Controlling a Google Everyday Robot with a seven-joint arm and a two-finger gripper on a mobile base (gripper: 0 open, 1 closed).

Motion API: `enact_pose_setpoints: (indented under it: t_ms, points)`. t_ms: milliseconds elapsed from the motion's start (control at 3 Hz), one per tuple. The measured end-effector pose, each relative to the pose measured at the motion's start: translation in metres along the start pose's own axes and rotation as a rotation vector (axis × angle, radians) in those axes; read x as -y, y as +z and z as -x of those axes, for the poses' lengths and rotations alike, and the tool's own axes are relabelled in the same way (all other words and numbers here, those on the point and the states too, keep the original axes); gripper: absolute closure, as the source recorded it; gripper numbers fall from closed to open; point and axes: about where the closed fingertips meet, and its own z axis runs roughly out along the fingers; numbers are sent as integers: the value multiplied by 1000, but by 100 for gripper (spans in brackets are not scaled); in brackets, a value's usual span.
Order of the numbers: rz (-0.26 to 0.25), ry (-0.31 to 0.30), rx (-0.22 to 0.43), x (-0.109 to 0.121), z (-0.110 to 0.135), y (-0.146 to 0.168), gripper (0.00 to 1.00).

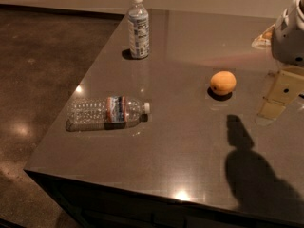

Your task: Move orange near water bottle

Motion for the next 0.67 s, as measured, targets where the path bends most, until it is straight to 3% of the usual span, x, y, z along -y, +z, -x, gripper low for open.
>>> enact_pose_setpoints:
  t_ms: [667]
  points:
    - [-4,13,18,13,8,5,0]
